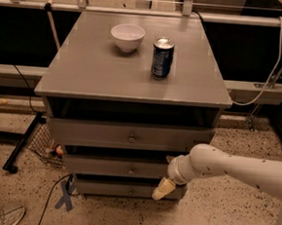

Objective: Open middle drawer

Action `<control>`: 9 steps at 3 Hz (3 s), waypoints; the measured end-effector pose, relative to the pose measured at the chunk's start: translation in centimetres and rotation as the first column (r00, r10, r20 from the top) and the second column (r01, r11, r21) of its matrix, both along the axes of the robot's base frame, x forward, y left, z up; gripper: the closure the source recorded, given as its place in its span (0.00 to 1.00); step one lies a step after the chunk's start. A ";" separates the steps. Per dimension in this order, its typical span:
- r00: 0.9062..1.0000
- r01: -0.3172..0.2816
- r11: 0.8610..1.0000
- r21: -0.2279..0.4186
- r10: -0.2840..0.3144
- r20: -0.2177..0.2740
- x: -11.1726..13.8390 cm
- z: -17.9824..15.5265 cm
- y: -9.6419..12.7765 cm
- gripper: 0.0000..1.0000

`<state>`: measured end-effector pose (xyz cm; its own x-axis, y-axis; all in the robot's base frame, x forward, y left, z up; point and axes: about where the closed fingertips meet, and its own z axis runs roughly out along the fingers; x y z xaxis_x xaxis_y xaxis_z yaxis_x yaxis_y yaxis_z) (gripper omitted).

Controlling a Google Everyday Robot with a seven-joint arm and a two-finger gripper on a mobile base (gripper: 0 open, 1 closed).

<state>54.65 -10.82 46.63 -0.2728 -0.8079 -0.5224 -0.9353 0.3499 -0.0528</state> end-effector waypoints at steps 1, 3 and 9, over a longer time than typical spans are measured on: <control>1.000 0.000 1.000 0.000 0.000 0.000 0.0 0.0 0.0 0.00; 0.997 0.000 0.999 0.042 -0.003 0.076 2.2 -1.6 0.0 0.00; 0.992 -0.021 0.996 0.090 0.010 0.122 7.5 -5.5 0.0 0.72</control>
Offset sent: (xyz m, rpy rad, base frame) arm 0.0132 -0.0012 -0.0083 0.0212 -0.0665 -0.0035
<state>62.12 -10.87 41.14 -0.1905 -0.7594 -0.6222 -0.9293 0.3437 -0.1350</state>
